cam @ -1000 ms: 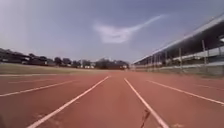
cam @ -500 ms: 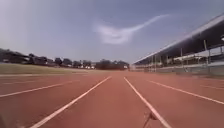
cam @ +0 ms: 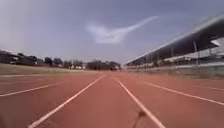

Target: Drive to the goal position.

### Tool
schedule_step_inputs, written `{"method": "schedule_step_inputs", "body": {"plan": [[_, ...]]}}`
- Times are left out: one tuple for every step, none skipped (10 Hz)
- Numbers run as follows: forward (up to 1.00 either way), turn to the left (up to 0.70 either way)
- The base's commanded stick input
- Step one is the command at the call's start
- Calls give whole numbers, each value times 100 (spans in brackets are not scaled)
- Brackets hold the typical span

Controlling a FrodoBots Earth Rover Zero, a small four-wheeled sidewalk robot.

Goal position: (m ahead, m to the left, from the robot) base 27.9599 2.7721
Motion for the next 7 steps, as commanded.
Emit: {"method": "schedule_step_inputs", "body": {"plan": [[70,0],[70,0],[70,0],[70,0],[70,0],[70,0],[70,0]]}}
